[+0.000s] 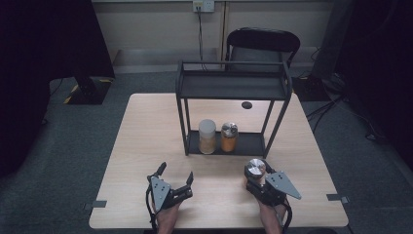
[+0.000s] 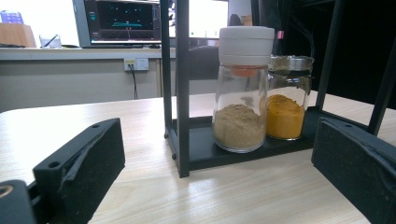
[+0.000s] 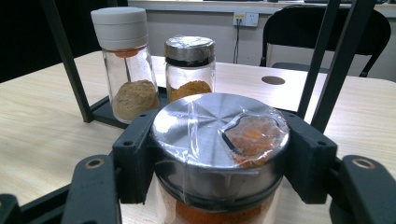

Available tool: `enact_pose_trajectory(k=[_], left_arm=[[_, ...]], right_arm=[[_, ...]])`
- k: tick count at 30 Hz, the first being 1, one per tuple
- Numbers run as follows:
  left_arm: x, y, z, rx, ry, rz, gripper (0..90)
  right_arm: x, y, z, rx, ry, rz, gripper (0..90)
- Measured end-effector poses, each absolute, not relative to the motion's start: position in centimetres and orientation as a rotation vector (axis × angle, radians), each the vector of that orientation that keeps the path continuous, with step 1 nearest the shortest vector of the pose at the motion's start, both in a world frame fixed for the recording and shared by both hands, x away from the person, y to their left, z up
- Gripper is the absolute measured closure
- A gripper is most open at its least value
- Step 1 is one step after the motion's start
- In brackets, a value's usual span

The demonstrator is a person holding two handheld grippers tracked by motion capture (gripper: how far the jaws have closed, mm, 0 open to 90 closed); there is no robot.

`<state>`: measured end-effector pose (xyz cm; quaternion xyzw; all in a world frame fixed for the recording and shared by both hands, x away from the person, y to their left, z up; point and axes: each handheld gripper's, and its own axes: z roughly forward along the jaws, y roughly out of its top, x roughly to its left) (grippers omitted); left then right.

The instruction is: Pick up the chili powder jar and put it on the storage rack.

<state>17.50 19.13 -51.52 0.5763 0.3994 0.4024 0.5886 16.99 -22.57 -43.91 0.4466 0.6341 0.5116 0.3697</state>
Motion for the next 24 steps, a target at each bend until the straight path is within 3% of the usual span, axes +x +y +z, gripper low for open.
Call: enact_pose_trajectory(k=[24], left_arm=[[17.50,19.15,-51.51,1.344,0.930,0.938,2.0]], right_arm=[[17.86,-22.71,-42.86,1.106,1.646,1.312,34.9]])
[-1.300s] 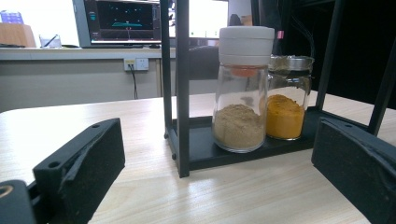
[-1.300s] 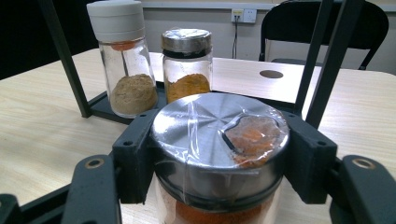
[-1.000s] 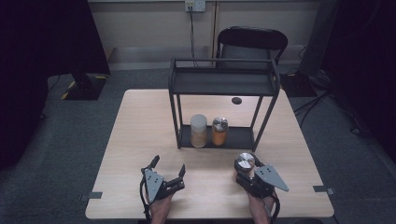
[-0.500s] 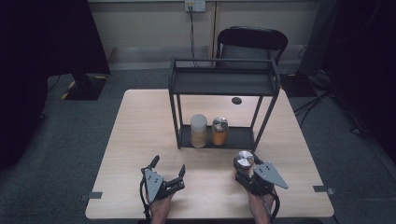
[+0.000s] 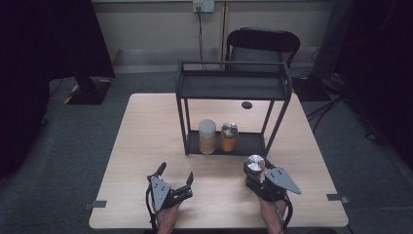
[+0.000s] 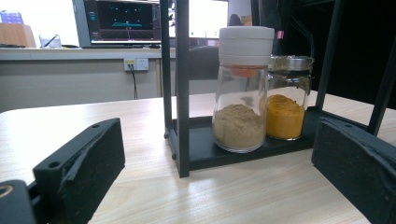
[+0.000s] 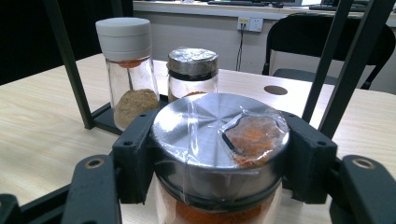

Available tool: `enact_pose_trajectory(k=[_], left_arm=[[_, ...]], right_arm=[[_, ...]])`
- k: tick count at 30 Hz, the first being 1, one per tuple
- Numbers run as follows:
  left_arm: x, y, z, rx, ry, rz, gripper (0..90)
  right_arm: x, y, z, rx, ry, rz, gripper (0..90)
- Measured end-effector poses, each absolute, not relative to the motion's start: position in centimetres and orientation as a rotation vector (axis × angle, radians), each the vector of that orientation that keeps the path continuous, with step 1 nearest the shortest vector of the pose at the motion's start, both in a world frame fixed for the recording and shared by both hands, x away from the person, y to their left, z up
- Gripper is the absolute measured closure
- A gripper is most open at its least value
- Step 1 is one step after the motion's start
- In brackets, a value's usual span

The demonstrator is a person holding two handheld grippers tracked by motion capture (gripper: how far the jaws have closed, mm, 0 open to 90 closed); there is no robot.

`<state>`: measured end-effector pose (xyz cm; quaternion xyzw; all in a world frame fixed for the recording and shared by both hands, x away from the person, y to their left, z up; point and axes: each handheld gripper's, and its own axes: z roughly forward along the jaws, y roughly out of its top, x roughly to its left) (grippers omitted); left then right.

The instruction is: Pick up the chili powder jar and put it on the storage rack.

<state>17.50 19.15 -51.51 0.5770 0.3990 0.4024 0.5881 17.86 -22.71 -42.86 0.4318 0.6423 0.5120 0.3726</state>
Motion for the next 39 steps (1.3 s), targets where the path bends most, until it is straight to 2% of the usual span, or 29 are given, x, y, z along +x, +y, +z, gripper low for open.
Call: enact_pose_trajectory(k=[39], left_arm=[[17.5,19.1,-51.5,1.343,0.930,0.938,2.1]], right_arm=[[19.4,-22.6,-41.4,1.061,1.653,1.324,34.9]])
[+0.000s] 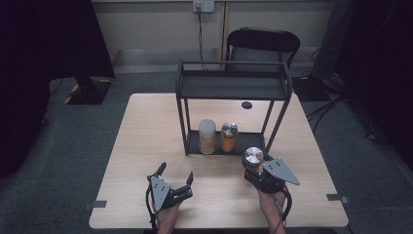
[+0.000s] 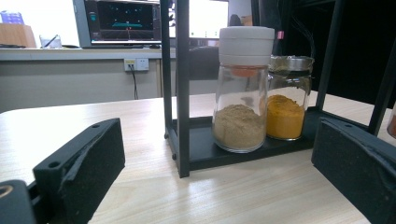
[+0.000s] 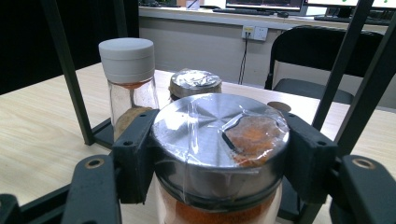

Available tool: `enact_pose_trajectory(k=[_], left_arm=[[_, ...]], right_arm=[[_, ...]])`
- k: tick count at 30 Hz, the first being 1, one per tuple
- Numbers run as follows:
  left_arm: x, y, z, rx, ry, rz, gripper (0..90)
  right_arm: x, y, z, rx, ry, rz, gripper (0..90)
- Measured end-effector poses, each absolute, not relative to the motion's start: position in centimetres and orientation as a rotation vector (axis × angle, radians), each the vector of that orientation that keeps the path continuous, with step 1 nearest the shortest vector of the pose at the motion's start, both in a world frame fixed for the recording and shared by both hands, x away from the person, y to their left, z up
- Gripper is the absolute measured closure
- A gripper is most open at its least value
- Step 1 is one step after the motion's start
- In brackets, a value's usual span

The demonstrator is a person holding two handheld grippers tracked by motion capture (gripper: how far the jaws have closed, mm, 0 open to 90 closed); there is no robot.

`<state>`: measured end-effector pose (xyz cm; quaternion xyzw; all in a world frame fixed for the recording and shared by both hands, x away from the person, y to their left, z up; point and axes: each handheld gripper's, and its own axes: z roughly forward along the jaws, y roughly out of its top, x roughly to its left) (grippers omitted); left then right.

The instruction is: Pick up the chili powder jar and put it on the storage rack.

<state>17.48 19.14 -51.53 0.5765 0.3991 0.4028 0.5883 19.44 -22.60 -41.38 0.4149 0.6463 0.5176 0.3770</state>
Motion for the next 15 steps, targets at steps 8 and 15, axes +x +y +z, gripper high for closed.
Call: enact_pose_trajectory(k=[8,15], left_arm=[[17.48,19.13,-51.52,1.343,0.930,0.939,2.0],[17.50,19.12,-51.51,1.343,0.931,0.938,2.0]], right_arm=[[19.79,-22.68,-40.88,1.055,1.647,1.328,35.0],[20.10,-22.60,-40.60,1.049,1.651,1.325,34.9]])
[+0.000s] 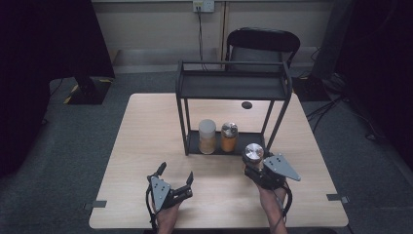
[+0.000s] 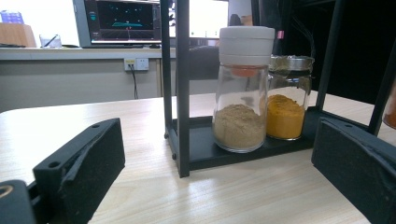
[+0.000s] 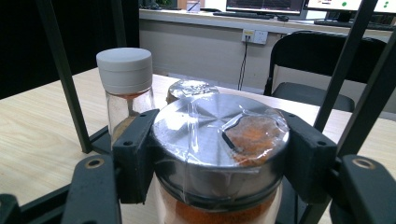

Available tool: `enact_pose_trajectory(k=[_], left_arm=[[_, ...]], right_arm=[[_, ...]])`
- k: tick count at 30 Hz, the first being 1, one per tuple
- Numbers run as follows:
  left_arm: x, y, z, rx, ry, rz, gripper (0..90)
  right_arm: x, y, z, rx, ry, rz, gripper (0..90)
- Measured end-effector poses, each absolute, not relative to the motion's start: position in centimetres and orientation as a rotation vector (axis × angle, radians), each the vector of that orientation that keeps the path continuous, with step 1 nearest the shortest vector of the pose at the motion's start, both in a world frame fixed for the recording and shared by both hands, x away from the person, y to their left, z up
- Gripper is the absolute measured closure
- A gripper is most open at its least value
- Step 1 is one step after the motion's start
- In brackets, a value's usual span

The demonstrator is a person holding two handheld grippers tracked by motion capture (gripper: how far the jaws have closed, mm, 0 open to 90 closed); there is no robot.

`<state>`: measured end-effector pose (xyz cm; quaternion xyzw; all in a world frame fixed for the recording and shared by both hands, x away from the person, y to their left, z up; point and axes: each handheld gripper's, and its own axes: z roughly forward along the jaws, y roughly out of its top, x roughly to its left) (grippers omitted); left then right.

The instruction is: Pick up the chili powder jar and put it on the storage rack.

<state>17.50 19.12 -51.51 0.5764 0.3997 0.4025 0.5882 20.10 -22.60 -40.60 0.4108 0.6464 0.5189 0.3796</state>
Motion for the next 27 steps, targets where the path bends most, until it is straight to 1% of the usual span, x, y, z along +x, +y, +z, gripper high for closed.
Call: enact_pose_trajectory(k=[27], left_arm=[[17.5,19.2,-51.5,1.344,0.929,0.937,2.1]], right_arm=[[22.2,-21.9,-39.9,1.016,1.655,1.323,35.0]])
